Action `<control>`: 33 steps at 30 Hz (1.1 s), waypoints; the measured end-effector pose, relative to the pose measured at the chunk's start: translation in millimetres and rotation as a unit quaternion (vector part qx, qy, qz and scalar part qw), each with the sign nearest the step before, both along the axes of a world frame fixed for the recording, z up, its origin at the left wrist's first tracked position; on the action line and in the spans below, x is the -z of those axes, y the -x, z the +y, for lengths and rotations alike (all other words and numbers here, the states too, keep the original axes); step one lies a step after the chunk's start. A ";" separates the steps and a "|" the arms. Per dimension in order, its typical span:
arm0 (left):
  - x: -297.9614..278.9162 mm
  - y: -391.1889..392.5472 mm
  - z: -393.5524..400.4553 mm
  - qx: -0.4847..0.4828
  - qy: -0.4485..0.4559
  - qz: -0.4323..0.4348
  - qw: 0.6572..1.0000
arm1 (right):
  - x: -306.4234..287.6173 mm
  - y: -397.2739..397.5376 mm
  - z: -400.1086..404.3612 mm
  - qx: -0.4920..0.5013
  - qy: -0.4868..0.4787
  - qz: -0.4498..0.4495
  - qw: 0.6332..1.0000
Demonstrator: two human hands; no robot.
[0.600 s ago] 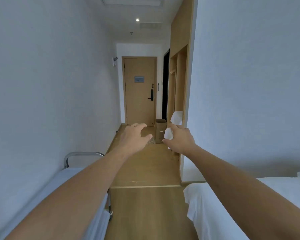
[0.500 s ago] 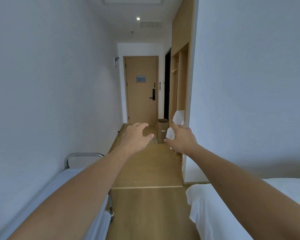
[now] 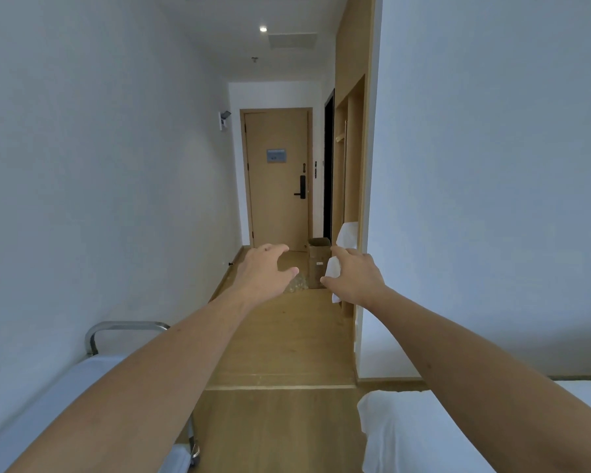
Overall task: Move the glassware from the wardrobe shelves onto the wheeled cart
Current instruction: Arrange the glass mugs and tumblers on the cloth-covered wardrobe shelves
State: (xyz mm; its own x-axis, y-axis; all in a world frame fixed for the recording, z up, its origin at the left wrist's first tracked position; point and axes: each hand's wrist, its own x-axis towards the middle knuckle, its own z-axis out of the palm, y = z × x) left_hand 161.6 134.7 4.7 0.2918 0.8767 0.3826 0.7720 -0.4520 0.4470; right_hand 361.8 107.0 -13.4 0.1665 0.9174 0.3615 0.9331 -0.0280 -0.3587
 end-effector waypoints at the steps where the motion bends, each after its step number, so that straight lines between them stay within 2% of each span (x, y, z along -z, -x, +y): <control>1: -0.5 -6.9 6.7 -0.003 0.000 -0.002 1.000 | 0.9 -6.5 7.6 -0.002 -0.001 0.001 1.000; 17: -2.5 -61.3 108.0 0.010 0.010 -0.007 1.000 | 4.1 -60.2 111.4 -0.003 -0.017 0.029 0.999; 33: 3.4 -38.2 334.5 0.059 -0.001 -0.007 0.998 | 2.5 -32.7 305.0 0.022 -0.016 0.020 0.999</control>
State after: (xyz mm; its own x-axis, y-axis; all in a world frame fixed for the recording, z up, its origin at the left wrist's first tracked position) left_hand 199.7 469.3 1.2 0.3881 0.8355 0.3891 0.7068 -0.5407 0.4561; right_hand 394.5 412.0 -15.9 0.2212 0.8970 0.3828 0.9162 -0.0566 -0.3968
